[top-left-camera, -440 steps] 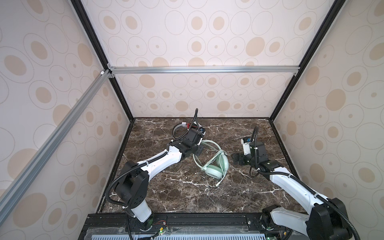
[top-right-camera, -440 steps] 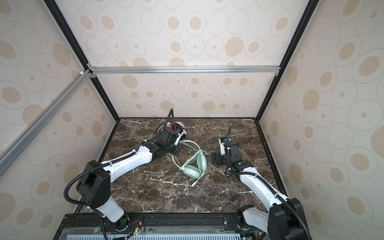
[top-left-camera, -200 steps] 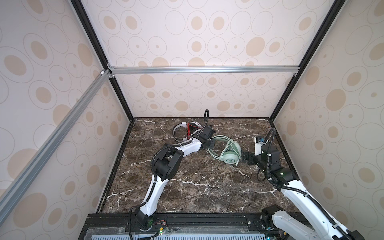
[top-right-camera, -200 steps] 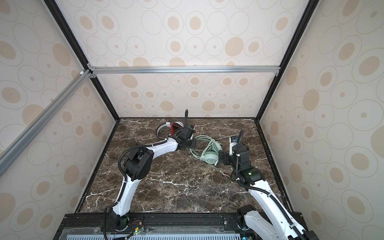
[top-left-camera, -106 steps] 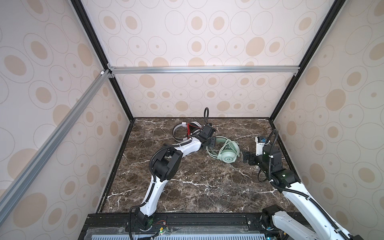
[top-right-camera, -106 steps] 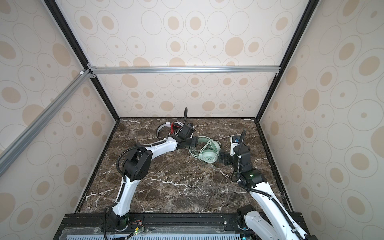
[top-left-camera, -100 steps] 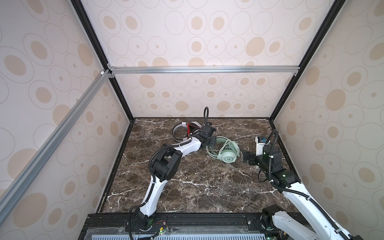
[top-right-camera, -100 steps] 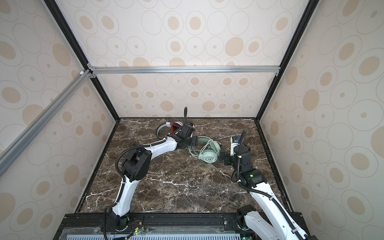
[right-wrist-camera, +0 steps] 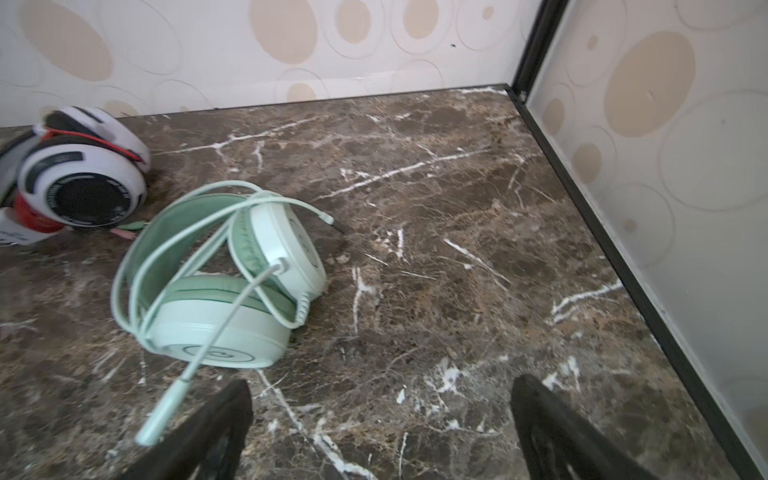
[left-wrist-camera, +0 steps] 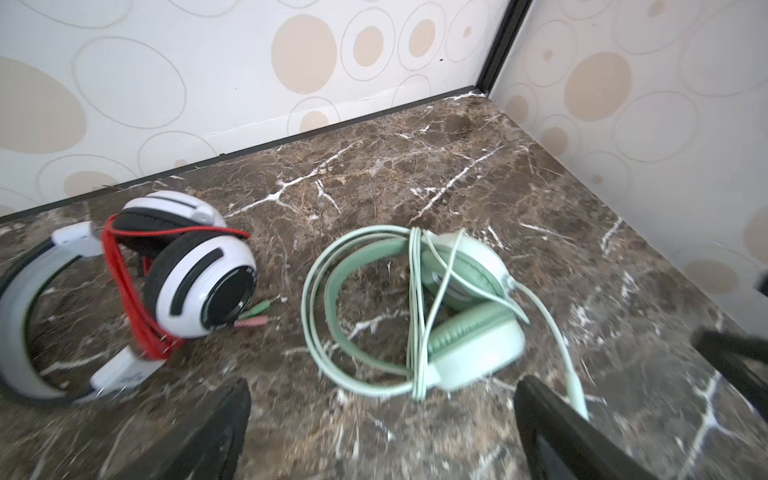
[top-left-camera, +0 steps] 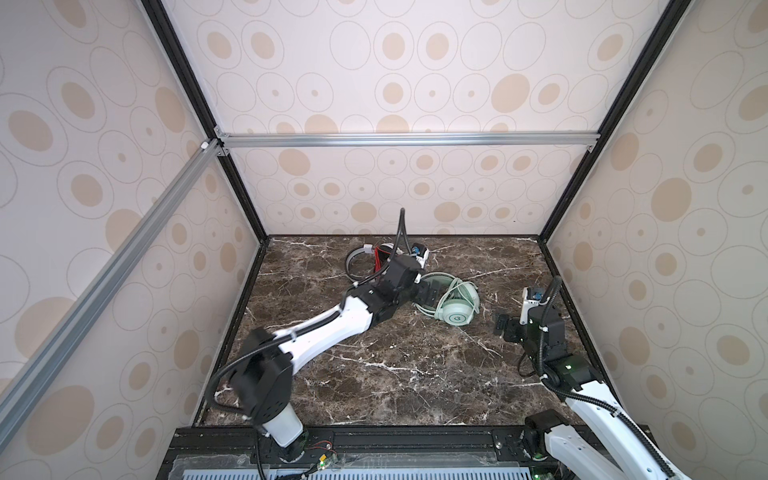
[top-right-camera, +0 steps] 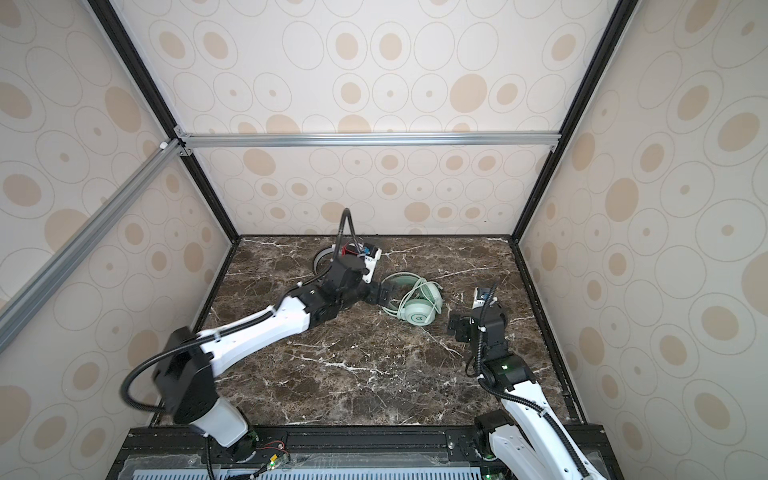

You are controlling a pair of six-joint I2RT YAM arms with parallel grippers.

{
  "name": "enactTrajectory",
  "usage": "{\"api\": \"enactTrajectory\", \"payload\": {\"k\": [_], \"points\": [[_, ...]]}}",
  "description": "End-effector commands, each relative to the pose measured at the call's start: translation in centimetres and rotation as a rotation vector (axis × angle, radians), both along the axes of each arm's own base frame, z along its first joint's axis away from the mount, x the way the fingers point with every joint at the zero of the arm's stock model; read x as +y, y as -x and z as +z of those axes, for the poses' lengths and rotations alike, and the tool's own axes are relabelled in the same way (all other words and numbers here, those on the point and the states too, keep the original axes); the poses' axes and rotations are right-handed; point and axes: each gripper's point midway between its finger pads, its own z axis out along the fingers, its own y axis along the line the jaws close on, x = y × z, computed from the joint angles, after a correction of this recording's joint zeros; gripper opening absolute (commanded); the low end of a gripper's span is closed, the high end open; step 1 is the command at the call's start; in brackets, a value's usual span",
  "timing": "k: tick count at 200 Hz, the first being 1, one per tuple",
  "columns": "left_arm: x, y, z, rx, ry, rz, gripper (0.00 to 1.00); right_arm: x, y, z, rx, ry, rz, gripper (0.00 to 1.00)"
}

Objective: Wrap the headphones

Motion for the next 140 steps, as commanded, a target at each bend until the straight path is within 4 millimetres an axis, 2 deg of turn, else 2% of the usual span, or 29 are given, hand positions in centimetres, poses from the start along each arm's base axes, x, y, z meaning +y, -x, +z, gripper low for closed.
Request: {"api": "enactTrajectory", "payload": {"k": [1, 20, 40, 60, 78, 100, 117, 124, 140], "points": [[5.7, 1.0, -0.4, -0.059, -0.06, 0.145, 0.98, -1.5, -0.7, -0.4, -0.045, -0.015, -0.091, 1.0], [11.7, 2.4, -2.9, -0.025, -0.127, 0.298, 0.98, -2.4, -1.6, -1.1, -0.045, -0.008, -0.143, 1.0], [18.5, 2.3, -4.9, 0.006, -0.172, 0.485, 0.98, -3.1, -2.9, -1.9, -0.051, 0.005, -0.188, 1.0], [25.3, 2.0, -6.0, -0.011, -0.122, 0.677, 0.98, -4.1, -4.0, -2.3, -0.087, 0.037, -0.247, 1.0], [29.8, 2.4, -6.6, -0.085, -0.155, 0.815, 0.98, -4.6, -4.9, -2.0, -0.103, 0.082, -0.267, 1.0], [32.2, 2.0, -7.5, -0.131, -0.146, 0.868, 0.98, -4.2, -6.2, -2.9, -0.105, 0.117, -0.23, 1.0], [34.3, 2.1, -8.4, -0.161, -0.217, 0.952, 0.98, -3.5, -7.2, -4.0, -0.11, 0.136, -0.178, 1.0], [35.0, 1.7, -8.1, -0.188, -0.225, 0.98, 0.98, -3.2, -7.6, -4.4, -0.118, 0.142, -0.159, 1.0], [36.3, 0.9, -9.1, -0.209, -0.264, 1.005, 0.98, -2.9, -8.5, -5.3, -0.121, 0.17, -0.131, 1.0]]}}
